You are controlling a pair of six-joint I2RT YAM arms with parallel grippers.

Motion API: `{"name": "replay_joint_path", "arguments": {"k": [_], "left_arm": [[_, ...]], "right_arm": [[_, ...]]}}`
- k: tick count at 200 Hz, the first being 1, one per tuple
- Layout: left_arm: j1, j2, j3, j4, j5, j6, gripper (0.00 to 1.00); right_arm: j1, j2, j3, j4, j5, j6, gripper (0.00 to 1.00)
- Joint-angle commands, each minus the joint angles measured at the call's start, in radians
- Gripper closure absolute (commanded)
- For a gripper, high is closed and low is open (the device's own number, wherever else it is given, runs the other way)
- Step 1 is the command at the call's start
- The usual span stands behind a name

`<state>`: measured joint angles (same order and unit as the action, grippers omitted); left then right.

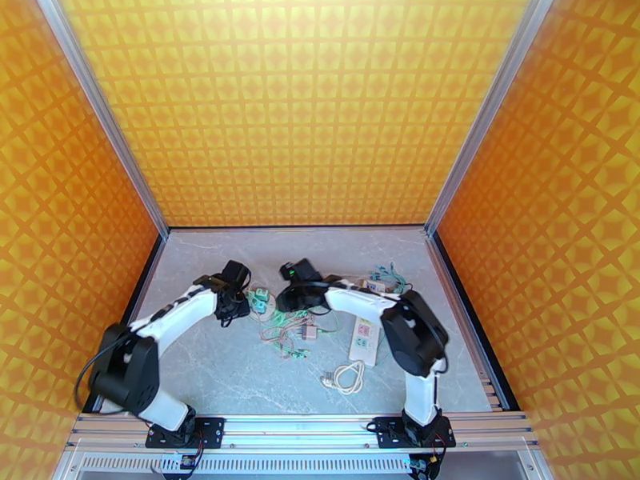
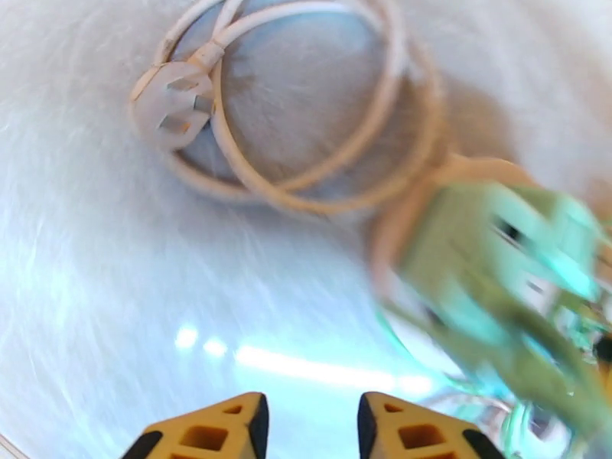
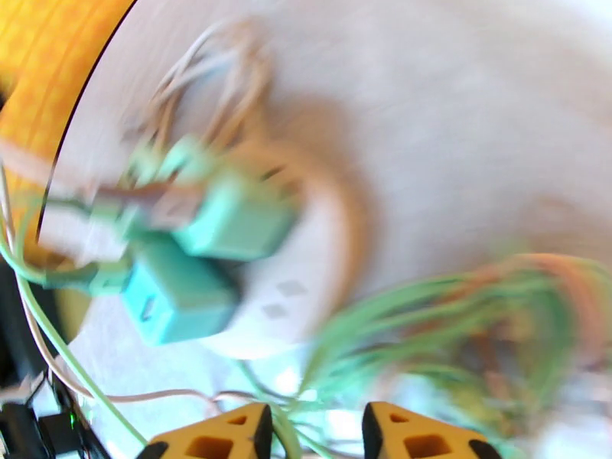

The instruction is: Pull the plug off the socket

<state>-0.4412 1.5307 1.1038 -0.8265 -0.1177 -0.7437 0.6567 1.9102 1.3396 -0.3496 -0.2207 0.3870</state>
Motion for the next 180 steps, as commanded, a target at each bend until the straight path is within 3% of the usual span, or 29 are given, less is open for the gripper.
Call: {"name": "replay_joint_path", "arguments": {"k": [1,37,96,124,180], "left_arm": [[-0.066,-0.001,0.050,-0.071,-0.017,-0.169,0.54],[-0.142,0.057,0.113,-0.062,-0.039,-0.332,0.45],[-0.145,0.158,0.186,-0.027,-0.080,-0.462,0.40],[-0.149,0.193,0.221,-0.027,-0.090,-0.486,0.41],[-0.169,0.106,0.217,-0.076,-0.107,-0.535,0.44]], "right_arm": [[-0.009,-0.058,-0.028,0.012,0.112,0.025,0.60],[-0.018,-0.106,-0.075,0.039,0.180,0.045,0.60],[-0.020,-0.153,-0.128,0.053,0.155,0.030,0.60],[-0.020,-0.169,-0.147,0.057,0.146,0.021,0.60],[-0.024,-0.179,-0.164,0.061,0.160,0.004,0.60]]}}
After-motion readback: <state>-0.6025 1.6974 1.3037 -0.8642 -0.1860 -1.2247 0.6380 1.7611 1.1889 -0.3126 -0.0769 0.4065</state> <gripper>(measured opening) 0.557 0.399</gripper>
